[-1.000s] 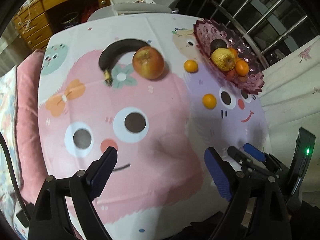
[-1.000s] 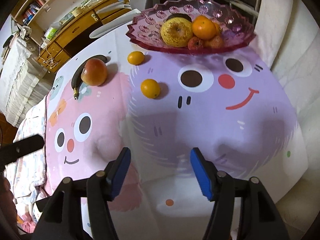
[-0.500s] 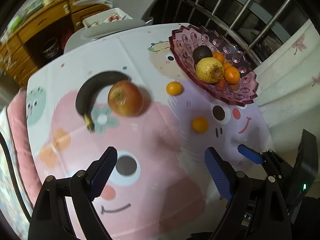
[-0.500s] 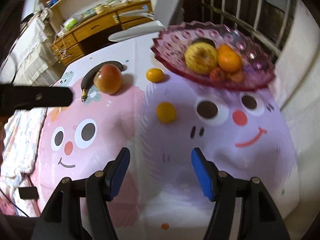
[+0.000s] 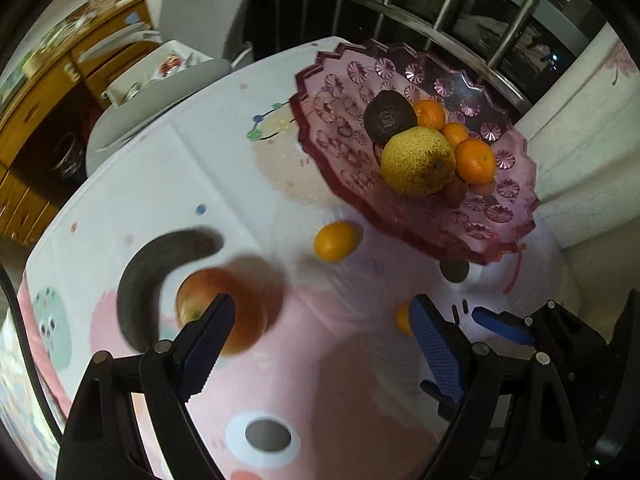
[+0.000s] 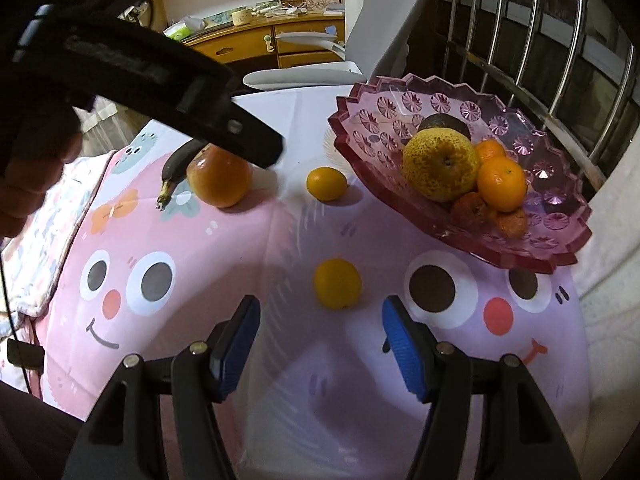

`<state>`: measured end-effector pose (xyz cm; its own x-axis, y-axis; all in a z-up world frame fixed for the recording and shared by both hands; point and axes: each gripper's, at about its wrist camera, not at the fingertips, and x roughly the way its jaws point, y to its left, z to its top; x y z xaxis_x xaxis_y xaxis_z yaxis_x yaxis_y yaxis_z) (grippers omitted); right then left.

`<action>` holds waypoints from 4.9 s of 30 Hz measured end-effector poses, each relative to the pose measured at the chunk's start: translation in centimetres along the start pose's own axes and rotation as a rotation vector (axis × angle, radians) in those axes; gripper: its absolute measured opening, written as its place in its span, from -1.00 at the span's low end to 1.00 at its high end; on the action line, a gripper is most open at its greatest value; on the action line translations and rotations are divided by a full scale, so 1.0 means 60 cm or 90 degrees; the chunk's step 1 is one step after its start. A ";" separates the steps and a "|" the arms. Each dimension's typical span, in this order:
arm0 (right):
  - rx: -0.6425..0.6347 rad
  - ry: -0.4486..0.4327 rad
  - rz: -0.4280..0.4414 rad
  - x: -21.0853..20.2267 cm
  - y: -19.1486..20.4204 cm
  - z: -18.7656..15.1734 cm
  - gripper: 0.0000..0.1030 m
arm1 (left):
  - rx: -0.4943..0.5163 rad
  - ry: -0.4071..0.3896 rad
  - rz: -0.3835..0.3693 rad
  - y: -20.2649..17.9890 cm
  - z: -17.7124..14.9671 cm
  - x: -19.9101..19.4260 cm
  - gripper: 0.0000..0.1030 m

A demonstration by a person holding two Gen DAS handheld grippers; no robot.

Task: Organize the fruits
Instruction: 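Grasp a small yellow citrus with the right tool while the left tool grasps another, then carry both yellow citrus over the pink bowl and open both tools to drop them, then move the left tool to the black banana while the right tool approaches the red apple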

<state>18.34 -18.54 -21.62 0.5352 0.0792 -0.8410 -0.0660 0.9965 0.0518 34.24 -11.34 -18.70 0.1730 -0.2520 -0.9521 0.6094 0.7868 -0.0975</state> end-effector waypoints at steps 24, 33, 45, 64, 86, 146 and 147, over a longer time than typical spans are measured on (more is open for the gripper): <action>-0.011 0.022 0.030 0.062 -0.018 0.012 -0.13 | 0.054 -0.012 -0.028 0.006 0.042 0.134 0.24; 0.001 0.034 0.024 0.076 -0.025 0.011 -0.37 | 0.040 -0.024 -0.037 0.009 0.050 0.153 0.01; 0.014 0.052 0.030 0.073 -0.032 0.015 -0.40 | 0.039 -0.032 -0.040 -0.009 0.057 0.162 -0.45; 0.099 0.073 0.051 0.037 -0.097 0.028 -0.40 | -0.014 -0.006 -0.018 -0.039 -0.001 0.105 -0.46; 0.149 -0.003 0.066 -0.072 -0.163 0.052 -0.40 | -0.067 -0.056 -0.005 -0.100 -0.022 -0.032 -0.46; 0.398 0.059 0.099 -0.060 -0.024 0.062 0.54 | -0.113 -0.047 0.033 0.127 -0.208 -0.166 0.72; 0.397 0.061 0.102 -0.058 -0.016 0.065 0.55 | -0.117 -0.046 0.032 0.139 -0.210 -0.169 0.76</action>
<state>19.83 -19.67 -16.65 0.4794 0.2542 -0.8400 0.3774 0.8044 0.4589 27.85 4.87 -13.52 0.2592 -0.2440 -0.9345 0.4482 0.8875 -0.1075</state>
